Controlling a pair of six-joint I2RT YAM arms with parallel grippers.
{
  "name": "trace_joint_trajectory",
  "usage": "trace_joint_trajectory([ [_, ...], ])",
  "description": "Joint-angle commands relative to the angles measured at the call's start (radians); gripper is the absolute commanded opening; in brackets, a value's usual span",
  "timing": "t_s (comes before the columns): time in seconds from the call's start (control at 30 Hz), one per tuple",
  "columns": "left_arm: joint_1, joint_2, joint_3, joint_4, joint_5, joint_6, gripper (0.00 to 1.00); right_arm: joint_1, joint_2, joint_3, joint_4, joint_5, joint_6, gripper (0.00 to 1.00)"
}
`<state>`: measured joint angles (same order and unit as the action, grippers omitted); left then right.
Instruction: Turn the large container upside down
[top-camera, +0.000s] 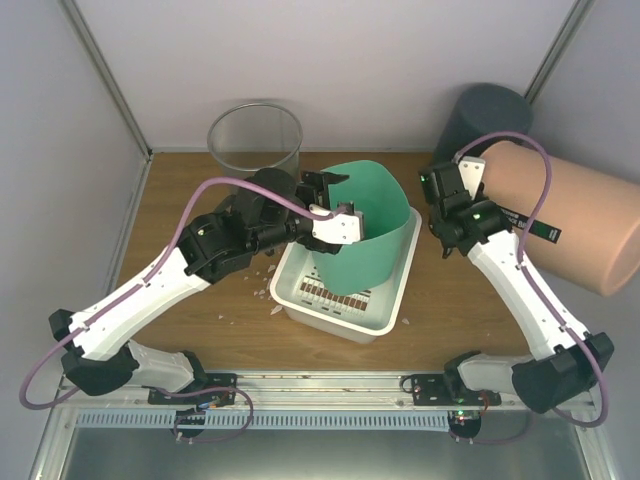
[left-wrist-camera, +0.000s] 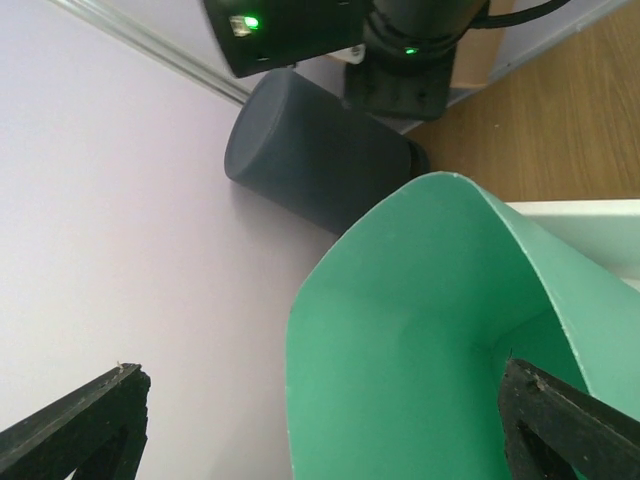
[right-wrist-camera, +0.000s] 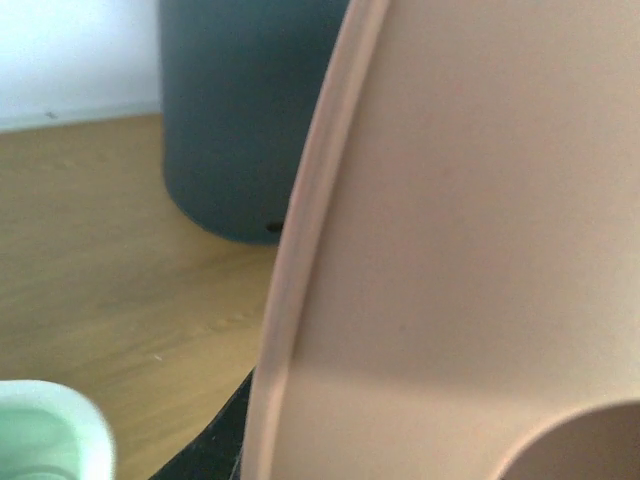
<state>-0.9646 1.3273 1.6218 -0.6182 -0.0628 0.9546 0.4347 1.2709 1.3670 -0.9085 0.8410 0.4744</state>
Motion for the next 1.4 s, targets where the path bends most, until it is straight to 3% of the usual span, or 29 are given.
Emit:
trace_joint_trajectory([
  [0.0,0.030,0.004,0.029,0.022,0.030,-0.004,0.94,-0.082,-0.006,-0.062,-0.052,-0.020,0.022,0.01],
  [0.2,0.035,0.000,0.053,0.013,0.031,-0.003,0.94,-0.183,0.033,-0.152,-0.040,-0.131,0.006,0.01],
  [0.47,0.048,-0.006,0.052,0.008,0.036,0.021,0.94,-0.208,0.214,-0.177,-0.049,-0.176,-0.032,0.01],
  [1.1,0.190,0.021,0.085,0.004,0.157,0.031,0.93,-0.241,0.532,-0.044,-0.152,-0.211,-0.058,0.01],
  [1.27,0.214,0.022,0.083,0.003,0.174,0.034,0.94,-0.243,0.597,-0.016,-0.150,-0.230,-0.058,0.13],
  [1.37,0.222,0.020,0.082,0.004,0.176,0.041,0.93,-0.244,0.617,-0.011,-0.143,-0.254,-0.055,0.15],
])
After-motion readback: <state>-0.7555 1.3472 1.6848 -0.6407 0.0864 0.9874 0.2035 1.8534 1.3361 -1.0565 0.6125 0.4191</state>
